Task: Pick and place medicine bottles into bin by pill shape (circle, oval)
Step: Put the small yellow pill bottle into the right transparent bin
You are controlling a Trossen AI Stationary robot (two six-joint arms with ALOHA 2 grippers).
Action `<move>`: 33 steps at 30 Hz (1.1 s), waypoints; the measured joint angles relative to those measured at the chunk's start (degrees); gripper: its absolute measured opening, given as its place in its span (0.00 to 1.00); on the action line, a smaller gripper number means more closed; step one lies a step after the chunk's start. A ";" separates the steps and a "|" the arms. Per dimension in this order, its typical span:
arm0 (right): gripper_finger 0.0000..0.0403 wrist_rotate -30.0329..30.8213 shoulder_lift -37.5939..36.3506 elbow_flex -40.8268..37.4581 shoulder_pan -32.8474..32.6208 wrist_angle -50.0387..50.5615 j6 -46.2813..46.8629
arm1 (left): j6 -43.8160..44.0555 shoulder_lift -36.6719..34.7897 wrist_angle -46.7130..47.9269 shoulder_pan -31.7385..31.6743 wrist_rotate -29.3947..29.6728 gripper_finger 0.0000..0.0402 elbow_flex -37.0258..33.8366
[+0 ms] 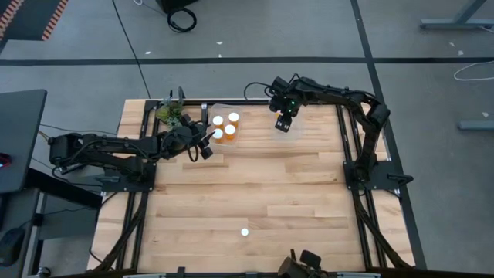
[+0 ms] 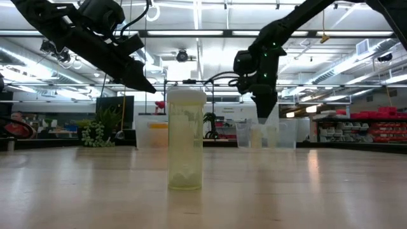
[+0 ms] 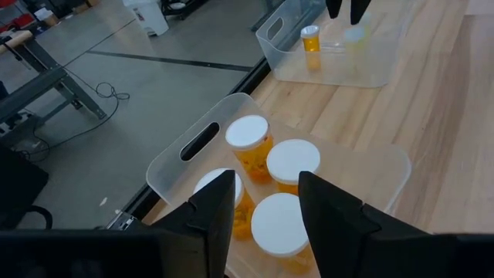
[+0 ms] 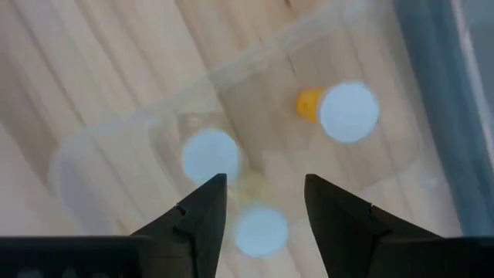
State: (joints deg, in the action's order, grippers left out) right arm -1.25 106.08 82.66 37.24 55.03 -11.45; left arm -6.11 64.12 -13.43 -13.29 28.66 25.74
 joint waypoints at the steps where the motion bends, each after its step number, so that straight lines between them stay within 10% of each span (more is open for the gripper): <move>1: 0.45 -0.01 0.00 0.68 -0.43 0.13 0.30 | 0.00 0.00 0.00 0.01 -0.01 0.38 0.00; 33: 0.45 0.93 0.33 6.04 -34.09 -6.61 15.40 | 0.50 0.00 0.00 0.00 -0.01 0.39 0.00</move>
State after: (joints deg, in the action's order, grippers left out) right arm -0.32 106.41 88.71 3.15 48.42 3.95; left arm -5.61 64.12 -13.43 -13.29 28.65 25.74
